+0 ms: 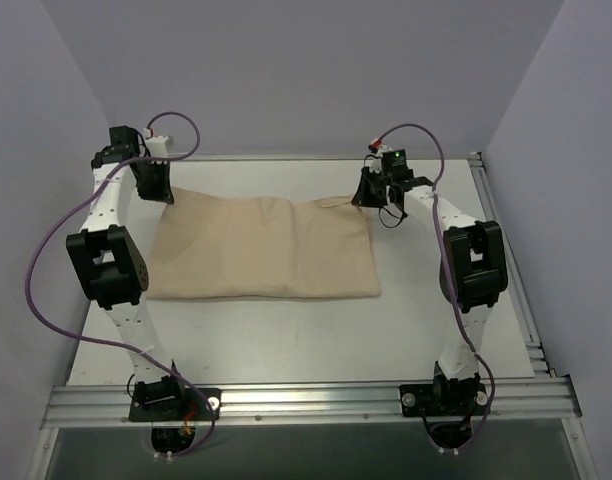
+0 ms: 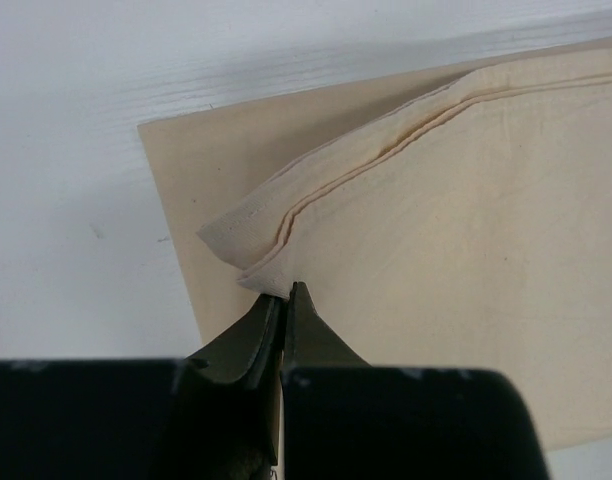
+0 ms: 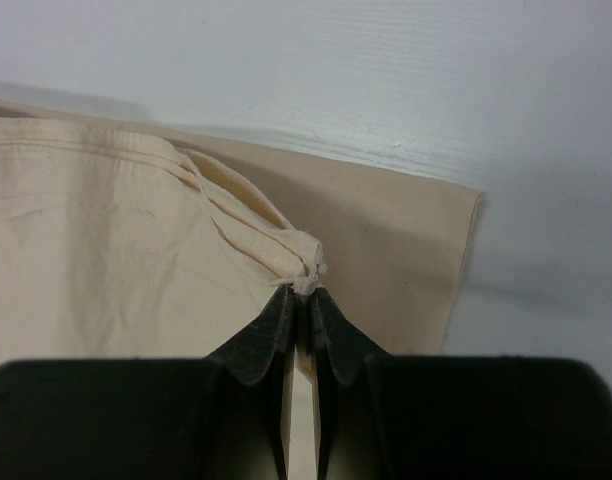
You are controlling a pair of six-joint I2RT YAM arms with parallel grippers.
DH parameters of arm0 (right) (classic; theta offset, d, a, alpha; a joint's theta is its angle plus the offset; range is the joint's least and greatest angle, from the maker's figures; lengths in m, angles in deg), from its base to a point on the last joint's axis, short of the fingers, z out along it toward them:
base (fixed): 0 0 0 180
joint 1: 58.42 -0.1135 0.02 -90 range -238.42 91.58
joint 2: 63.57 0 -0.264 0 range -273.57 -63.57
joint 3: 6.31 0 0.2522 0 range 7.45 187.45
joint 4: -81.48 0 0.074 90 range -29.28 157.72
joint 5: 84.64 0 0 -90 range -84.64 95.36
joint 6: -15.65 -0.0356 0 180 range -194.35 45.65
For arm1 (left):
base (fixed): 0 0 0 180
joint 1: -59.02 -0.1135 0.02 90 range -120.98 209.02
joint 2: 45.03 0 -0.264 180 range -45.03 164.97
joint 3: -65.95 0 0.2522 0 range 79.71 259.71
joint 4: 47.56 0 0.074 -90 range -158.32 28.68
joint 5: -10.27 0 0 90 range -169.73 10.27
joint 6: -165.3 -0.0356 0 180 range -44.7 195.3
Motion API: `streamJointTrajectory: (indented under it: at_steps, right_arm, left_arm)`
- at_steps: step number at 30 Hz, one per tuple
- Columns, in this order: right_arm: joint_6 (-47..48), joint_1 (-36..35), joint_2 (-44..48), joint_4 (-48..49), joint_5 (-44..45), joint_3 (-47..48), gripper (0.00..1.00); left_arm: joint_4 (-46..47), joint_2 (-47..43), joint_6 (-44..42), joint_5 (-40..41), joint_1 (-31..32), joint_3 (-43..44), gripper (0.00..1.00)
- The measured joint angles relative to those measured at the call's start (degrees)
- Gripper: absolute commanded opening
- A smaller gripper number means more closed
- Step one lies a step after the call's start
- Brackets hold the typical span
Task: Open and lay out the surgical kit
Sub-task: Open the surgical kit at the center of the board.
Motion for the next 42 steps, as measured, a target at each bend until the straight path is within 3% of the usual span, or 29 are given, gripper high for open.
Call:
streamJointTrajectory:
  at_steps: [29, 42]
  right_arm:
    - [-0.57, -0.22, 19.71, -5.46, 0.98, -23.96, 0.0]
    - [-6.29, -3.63, 32.81, -18.23, 2.89, -34.1, 0.0]
  left_arm:
    - [-5.14, -20.83, -11.39, -8.55, -9.29, -21.88, 0.02]
    - [-21.2, -35.17, -29.53, -5.92, -18.32, -37.2, 0.02]
